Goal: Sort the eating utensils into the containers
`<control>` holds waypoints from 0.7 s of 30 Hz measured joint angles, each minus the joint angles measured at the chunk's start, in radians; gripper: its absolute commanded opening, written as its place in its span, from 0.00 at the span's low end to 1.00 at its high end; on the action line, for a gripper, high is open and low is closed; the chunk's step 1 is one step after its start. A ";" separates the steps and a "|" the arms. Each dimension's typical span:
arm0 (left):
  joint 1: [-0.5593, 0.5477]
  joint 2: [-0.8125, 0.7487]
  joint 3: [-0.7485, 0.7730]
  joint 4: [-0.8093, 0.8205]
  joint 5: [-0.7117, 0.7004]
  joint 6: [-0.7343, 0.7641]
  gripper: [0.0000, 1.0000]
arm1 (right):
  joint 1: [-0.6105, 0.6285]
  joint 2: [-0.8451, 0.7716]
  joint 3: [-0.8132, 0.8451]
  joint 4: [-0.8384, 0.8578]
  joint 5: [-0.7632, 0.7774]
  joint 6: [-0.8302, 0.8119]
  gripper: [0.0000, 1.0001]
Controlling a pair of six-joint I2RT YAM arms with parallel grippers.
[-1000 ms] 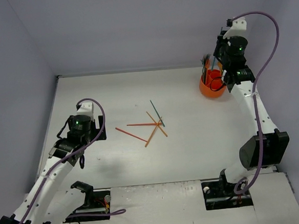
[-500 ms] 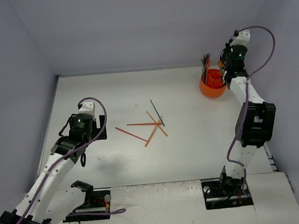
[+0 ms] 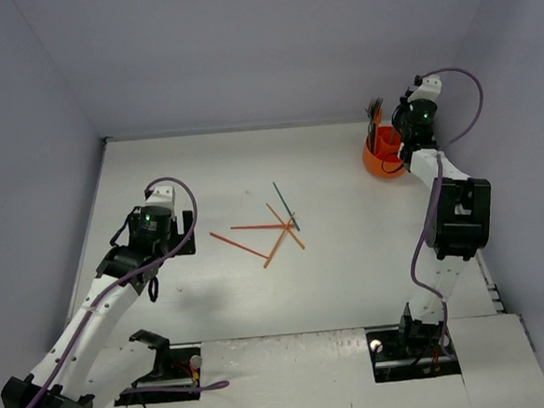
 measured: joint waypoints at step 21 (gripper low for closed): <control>0.000 -0.059 0.000 0.010 0.021 0.000 0.87 | 0.248 -0.381 -0.023 -0.448 -0.070 -0.016 0.48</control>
